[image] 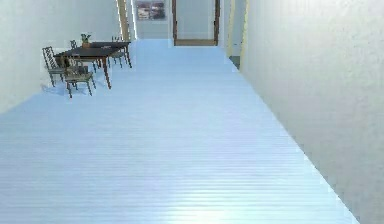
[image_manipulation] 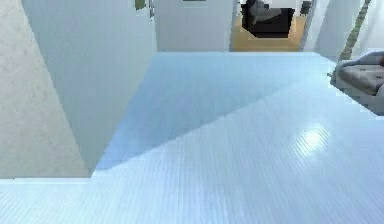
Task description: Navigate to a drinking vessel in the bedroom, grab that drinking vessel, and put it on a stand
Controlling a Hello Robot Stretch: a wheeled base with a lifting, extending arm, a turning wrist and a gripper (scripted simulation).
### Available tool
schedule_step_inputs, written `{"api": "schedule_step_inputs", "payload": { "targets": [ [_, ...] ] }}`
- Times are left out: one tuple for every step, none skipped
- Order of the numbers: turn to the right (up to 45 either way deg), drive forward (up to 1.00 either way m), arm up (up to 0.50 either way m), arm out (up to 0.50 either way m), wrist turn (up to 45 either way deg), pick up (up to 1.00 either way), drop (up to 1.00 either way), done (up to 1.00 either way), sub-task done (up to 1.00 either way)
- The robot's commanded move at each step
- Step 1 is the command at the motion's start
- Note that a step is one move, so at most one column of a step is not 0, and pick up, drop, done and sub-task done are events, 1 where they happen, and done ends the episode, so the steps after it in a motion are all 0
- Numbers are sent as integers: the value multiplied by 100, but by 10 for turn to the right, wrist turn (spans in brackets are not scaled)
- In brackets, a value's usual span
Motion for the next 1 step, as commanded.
{"api": "schedule_step_inputs", "payload": {
  "targets": [
    [0,85,0,0,0,0,0,0,0]
  ]
}}
